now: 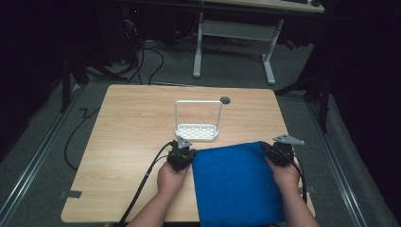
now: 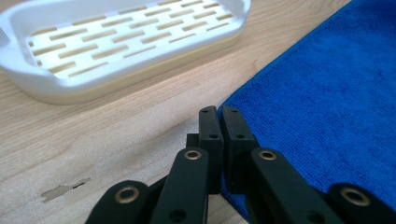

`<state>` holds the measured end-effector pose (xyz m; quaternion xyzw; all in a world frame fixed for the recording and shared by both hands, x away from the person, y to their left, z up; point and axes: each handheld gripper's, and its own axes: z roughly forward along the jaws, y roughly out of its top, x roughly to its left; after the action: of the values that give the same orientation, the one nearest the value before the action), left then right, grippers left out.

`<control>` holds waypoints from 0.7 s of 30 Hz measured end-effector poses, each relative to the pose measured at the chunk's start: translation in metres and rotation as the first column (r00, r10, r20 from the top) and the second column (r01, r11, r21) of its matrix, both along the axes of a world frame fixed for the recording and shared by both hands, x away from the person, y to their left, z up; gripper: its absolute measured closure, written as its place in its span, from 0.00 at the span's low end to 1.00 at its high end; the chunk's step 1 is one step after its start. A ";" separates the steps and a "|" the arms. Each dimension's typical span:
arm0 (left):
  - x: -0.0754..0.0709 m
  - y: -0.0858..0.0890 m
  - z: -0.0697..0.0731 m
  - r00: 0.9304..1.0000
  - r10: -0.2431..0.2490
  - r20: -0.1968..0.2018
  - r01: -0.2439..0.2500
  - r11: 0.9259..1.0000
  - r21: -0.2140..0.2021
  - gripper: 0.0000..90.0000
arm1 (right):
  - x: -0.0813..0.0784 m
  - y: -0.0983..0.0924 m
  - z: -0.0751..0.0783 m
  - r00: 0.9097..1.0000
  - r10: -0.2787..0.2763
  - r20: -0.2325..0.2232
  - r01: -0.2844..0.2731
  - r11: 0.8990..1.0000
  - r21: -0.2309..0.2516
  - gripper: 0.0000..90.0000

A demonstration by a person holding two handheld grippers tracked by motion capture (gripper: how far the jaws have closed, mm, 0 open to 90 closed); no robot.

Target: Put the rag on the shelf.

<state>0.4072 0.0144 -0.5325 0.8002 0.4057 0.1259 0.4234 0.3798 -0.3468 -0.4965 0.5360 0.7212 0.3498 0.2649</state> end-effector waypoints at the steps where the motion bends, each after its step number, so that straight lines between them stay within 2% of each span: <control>1: -0.001 0.000 0.000 1.000 0.001 0.012 -0.001 1.000 -0.005 0.98 | -0.006 0.000 0.002 1.000 0.004 0.018 -0.004 1.000 0.006 0.99; 4: -0.005 0.001 0.001 0.999 -0.005 0.035 0.006 1.000 -0.016 0.98 | -0.023 0.004 0.005 0.999 -0.003 0.054 0.001 0.999 0.034 0.99; 7: -0.007 0.002 0.002 0.999 -0.014 0.050 0.015 1.000 -0.017 0.98 | -0.039 0.007 0.007 0.994 -0.003 0.106 0.001 1.000 0.022 0.99; 11: -0.010 0.004 0.003 0.997 -0.013 0.075 0.015 0.999 -0.036 0.98 | -0.052 0.008 0.011 0.990 -0.001 0.143 -0.004 0.999 0.035 0.98; 14: -0.013 0.007 0.004 0.995 -0.008 0.102 0.014 0.998 -0.063 0.98 | -0.058 0.006 0.011 0.986 -0.008 0.165 0.001 0.999 0.044 0.99; 16: -0.014 0.009 0.005 0.993 -0.023 0.112 0.031 0.997 -0.071 0.98 | -0.059 0.005 0.012 0.985 -0.013 0.175 0.004 0.999 0.053 0.99; 18: -0.015 0.011 0.007 0.994 -0.025 0.107 0.034 0.996 -0.083 0.98 | -0.060 0.005 0.013 0.983 -0.014 0.183 0.003 0.998 0.060 0.99; 21: -0.019 0.015 0.012 0.992 -0.037 0.124 0.048 0.995 -0.086 0.98 | -0.062 0.008 0.017 0.978 -0.010 0.208 -0.002 0.998 0.059 0.99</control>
<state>0.3879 0.0293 -0.5201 0.7799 0.3668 0.1474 0.4853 0.3175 -0.3387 -0.4791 0.5053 0.6779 0.4246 0.3239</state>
